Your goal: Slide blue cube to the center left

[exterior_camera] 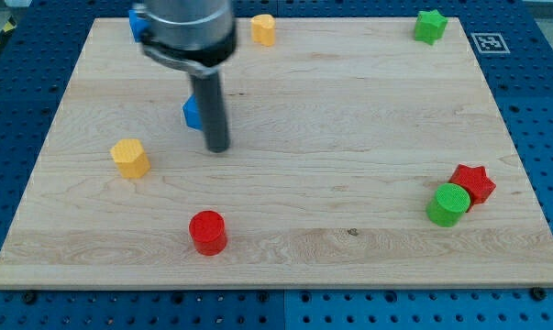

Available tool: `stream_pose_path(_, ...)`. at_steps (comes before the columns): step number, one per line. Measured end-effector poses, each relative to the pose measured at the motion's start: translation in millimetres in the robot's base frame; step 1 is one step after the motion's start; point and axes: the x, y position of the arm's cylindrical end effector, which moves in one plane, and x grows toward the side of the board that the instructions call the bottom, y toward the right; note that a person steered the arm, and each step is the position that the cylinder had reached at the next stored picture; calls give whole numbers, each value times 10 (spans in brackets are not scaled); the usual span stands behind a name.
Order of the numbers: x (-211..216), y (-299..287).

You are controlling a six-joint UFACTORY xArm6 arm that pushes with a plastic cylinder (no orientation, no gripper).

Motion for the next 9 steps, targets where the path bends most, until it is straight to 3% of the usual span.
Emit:
stream_pose_path(1, -501, 461)
stream_pose_path(3, -559, 362)
stream_pose_path(9, -558, -1287)
